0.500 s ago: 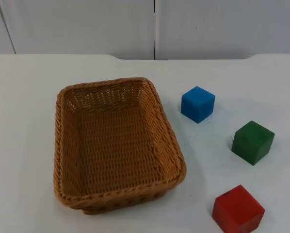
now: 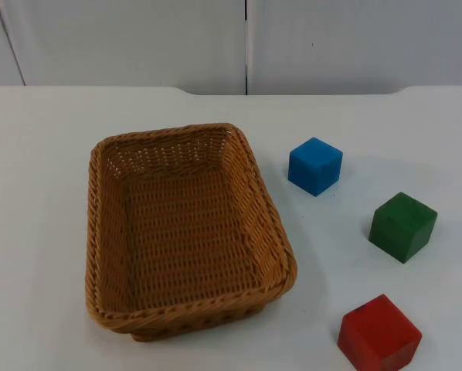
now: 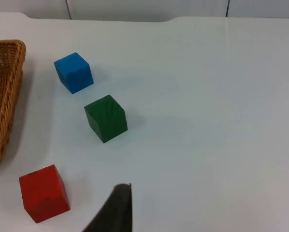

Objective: Pick up one cube with each hand and place exactly two cubes into the same basket, leaving the remaining cube outside.

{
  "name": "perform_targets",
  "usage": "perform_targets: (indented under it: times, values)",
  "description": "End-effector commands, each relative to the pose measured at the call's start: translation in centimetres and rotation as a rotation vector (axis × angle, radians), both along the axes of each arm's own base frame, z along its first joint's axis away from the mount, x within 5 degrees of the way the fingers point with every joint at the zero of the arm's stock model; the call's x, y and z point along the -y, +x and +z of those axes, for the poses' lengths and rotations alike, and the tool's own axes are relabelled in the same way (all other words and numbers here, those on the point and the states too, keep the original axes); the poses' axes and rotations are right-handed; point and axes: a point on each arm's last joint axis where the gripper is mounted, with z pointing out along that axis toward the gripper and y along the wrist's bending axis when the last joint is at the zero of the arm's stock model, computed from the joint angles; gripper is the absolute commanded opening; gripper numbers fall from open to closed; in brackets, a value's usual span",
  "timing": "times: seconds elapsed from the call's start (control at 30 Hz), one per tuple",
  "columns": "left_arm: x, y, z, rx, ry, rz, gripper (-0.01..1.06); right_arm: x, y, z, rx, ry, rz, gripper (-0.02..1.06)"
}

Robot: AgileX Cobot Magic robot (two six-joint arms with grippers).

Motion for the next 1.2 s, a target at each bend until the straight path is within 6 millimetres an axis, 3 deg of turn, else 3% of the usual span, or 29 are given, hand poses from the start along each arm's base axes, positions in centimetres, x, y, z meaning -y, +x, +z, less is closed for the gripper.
perform_targets:
  times: [0.0, 1.17]
  values:
    - [0.07, 0.04, -0.06, 0.009, -0.009, -0.001, 1.05, 0.06, 0.01, -0.15, -0.001, -0.022, -0.004, 1.05]
    - [0.07, 0.04, -0.06, 0.009, -0.014, 0.001, 1.05, 0.06, 0.01, -0.15, -0.001, -0.022, -0.004, 1.05]
